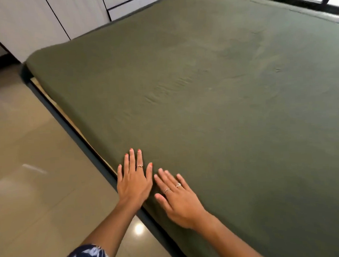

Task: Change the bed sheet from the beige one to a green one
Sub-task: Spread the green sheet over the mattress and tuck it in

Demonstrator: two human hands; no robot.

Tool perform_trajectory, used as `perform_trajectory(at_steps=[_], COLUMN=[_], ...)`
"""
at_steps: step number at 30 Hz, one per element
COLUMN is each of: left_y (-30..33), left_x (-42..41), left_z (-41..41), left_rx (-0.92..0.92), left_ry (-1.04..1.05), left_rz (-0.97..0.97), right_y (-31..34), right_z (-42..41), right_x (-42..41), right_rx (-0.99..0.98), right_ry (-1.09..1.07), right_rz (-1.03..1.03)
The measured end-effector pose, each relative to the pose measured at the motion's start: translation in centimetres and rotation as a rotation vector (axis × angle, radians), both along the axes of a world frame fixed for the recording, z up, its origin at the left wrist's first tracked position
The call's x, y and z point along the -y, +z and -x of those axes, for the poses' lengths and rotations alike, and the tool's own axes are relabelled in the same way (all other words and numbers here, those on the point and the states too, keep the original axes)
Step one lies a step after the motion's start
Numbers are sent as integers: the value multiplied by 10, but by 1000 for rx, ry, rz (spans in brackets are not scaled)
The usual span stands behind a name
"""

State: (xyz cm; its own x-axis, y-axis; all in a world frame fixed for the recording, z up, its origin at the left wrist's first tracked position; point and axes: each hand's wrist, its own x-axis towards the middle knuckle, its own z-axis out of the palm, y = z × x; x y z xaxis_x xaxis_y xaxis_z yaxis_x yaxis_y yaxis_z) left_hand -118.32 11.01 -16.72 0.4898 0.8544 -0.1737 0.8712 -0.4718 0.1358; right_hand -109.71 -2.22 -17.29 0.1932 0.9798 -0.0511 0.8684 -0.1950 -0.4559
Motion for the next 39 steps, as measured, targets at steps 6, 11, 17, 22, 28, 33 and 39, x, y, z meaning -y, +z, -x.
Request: perform_trajectory(at_steps=[6, 11, 17, 22, 28, 33, 39], left_y=[15, 4, -13, -5, 24, 27, 16], left_x=[-121, -204, -289, -356, -452, -523, -560], left_z=[-9, -40, -34, -7, 36, 52, 49], left_rx=[-86, -58, 74, 80, -45, -85, -57], left_ry=[-83, -194, -105, 81, 81, 27, 130], left_rz=[-78, -71, -97, -96, 15, -6, 40], right_y=[-8, -23, -36, -16, 16, 9, -5], right_z=[-124, -179, -97, 35, 26, -58, 50], right_x=[-30, -61, -250, -376, -392, -429, -541], right_rx=[-29, 10, 154, 44, -226, -84, 24], right_ry=[-655, -1107, -933, -497, -261, -697, -400], right_rz=[-15, 276, 71, -32, -19, 219, 46])
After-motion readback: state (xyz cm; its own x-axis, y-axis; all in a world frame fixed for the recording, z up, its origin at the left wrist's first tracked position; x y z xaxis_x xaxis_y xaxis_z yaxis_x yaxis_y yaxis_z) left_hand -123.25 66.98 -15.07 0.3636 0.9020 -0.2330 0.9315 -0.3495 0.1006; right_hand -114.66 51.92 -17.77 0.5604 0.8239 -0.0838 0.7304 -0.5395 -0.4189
